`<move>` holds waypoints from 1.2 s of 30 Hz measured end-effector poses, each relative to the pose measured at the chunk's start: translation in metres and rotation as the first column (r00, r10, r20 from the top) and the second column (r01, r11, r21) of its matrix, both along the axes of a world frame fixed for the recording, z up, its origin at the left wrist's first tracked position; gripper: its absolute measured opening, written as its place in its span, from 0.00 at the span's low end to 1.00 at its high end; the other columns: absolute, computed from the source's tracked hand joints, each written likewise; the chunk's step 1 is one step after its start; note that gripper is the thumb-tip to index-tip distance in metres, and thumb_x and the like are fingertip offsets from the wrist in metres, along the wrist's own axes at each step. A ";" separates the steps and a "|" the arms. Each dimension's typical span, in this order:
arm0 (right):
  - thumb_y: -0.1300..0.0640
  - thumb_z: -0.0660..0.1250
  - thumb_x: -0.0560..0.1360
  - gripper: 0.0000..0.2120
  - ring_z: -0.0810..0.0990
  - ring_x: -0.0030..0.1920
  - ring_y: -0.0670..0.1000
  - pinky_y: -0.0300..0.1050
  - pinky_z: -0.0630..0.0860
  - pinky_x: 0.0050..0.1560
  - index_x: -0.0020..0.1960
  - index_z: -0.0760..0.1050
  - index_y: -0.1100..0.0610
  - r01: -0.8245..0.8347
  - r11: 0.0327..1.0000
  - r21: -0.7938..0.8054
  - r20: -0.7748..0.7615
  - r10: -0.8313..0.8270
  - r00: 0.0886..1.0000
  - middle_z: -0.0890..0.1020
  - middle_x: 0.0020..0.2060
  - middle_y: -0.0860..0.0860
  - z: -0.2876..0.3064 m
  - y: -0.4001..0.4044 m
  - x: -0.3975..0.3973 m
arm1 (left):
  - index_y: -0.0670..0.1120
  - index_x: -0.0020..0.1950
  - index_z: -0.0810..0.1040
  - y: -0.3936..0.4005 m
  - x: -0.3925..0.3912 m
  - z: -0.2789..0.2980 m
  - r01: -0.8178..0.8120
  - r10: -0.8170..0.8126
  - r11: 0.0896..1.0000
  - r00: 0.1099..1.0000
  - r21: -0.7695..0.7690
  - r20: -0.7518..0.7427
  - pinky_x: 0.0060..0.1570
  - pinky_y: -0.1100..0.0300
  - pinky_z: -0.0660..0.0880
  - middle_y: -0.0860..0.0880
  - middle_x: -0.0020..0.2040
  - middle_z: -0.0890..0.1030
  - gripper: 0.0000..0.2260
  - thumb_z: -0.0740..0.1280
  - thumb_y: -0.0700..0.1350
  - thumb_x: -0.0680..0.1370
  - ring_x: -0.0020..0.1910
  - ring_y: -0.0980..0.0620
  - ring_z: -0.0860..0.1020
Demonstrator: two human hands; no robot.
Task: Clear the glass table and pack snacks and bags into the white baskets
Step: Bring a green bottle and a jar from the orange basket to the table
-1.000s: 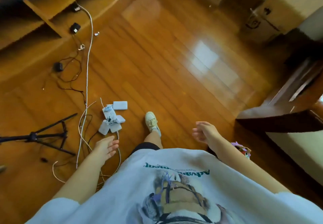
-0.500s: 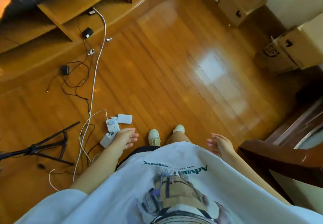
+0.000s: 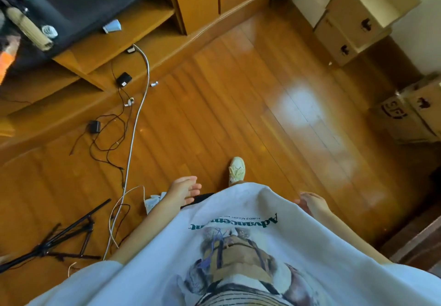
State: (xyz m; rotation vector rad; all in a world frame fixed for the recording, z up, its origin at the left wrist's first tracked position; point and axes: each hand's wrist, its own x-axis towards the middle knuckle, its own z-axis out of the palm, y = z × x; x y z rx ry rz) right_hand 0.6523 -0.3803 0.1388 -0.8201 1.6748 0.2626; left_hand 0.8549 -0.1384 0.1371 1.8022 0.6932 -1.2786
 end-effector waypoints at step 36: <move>0.63 0.57 0.79 0.13 0.76 0.43 0.59 0.51 0.73 0.51 0.62 0.70 0.62 -0.215 0.977 0.004 0.011 0.215 0.977 0.77 0.53 0.64 -0.009 -0.306 0.525 | 0.45 0.59 0.76 -0.295 0.518 0.030 -0.162 0.179 0.979 0.974 -0.126 0.141 0.44 0.61 0.72 0.50 0.42 0.80 0.11 0.58 0.41 0.80 0.41 0.54 0.78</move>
